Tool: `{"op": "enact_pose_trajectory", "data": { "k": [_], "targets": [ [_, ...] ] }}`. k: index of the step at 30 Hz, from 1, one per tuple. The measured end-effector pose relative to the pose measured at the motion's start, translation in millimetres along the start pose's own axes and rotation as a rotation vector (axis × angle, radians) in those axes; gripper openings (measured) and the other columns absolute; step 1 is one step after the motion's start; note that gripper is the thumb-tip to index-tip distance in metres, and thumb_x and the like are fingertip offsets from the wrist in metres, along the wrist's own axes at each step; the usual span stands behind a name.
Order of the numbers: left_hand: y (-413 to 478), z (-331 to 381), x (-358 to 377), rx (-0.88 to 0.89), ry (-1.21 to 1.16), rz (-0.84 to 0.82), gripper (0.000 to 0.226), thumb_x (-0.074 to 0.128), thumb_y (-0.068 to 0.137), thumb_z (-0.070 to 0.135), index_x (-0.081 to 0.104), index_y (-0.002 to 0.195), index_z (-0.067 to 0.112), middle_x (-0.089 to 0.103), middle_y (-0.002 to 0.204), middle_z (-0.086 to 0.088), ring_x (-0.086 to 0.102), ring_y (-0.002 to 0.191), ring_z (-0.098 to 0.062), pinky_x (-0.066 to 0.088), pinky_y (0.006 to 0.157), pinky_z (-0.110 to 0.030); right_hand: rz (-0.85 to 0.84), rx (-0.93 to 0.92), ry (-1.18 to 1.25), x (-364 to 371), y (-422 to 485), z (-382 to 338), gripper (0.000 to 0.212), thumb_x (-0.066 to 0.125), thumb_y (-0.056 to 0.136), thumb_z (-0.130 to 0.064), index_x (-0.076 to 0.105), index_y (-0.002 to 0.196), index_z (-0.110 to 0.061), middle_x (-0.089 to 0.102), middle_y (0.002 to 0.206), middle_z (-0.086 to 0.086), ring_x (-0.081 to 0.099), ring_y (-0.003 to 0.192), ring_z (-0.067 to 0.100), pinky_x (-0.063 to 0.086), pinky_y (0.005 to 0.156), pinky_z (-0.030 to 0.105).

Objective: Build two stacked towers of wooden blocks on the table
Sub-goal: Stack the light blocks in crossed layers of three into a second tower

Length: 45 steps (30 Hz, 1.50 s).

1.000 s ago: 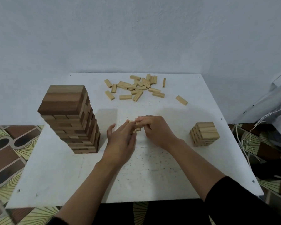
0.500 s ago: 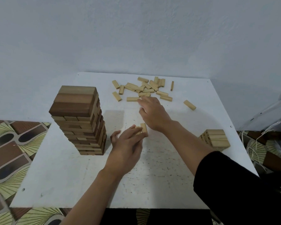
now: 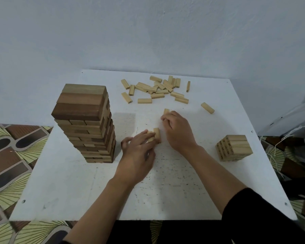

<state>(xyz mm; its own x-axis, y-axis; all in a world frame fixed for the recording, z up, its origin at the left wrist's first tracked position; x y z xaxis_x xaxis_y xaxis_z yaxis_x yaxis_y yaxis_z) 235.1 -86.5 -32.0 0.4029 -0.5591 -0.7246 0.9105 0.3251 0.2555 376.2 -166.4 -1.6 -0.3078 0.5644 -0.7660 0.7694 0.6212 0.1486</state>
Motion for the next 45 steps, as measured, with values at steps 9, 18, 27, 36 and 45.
{"op": "enact_pose_trajectory", "data": {
  "k": [9,18,27,36,45],
  "targets": [
    [-1,3,-3,0.032,-0.046,-0.006,0.041,0.063,0.094,0.009,0.068,0.130,0.027,0.060,0.141,0.002,0.041,0.143,-0.012,0.023,0.119,-0.038,0.023,-0.027,0.158,-2,-70,-6,0.024,0.047,0.103,-0.013,0.070,0.109,-0.013,0.062,0.100,-0.004,0.058,0.089,0.008,0.048,0.078,0.020],
    [-25,3,-3,0.046,-0.107,-0.118,0.043,0.059,0.091,0.010,0.069,0.131,0.023,0.059,0.142,0.004,0.039,0.144,-0.006,0.038,0.115,-0.050,-0.016,-0.085,0.133,-3,-106,-14,0.026,0.061,0.093,-0.011,0.067,0.118,-0.018,0.061,0.109,-0.010,0.057,0.092,0.004,0.049,0.081,0.015],
    [-31,22,-22,0.088,-0.119,-0.179,0.030,0.066,0.088,0.010,0.073,0.114,0.024,0.058,0.137,0.010,0.053,0.126,-0.005,0.045,0.105,-0.029,0.004,-0.118,0.169,-28,-110,-14,0.036,0.072,0.085,-0.008,0.067,0.120,-0.015,0.061,0.114,-0.007,0.057,0.108,0.007,0.045,0.095,0.018],
    [-14,14,-20,-0.020,-0.066,-0.258,0.067,0.077,0.087,0.029,0.046,0.146,0.023,0.051,0.138,0.013,0.045,0.124,-0.003,0.041,0.101,-0.025,-0.321,-0.037,-0.105,-13,-87,1,0.082,0.078,0.079,-0.053,0.046,0.147,-0.022,0.043,0.128,-0.007,0.038,0.122,0.011,0.034,0.100,0.026],
    [-9,14,-16,-0.058,-0.095,-0.271,0.058,0.081,0.083,0.028,0.055,0.135,0.028,0.060,0.125,0.017,0.051,0.115,-0.003,0.044,0.094,-0.023,-0.310,-0.100,-0.072,-9,-83,1,0.058,0.079,0.081,-0.045,0.060,0.132,-0.025,0.047,0.110,-0.011,0.042,0.106,0.007,0.033,0.084,0.024]
  ]
}}
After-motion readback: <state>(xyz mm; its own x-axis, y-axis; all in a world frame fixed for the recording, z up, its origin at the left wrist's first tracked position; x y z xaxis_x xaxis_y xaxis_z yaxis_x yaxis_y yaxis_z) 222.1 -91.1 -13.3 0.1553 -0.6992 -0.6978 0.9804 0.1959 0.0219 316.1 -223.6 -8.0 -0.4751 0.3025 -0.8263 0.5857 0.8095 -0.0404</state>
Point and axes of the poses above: each hand's wrist, its own y-axis towards the middle knuckle, its own x-axis out of the palm, z = x × y, the point moved 7 cm from there along y, towards the middle knuckle
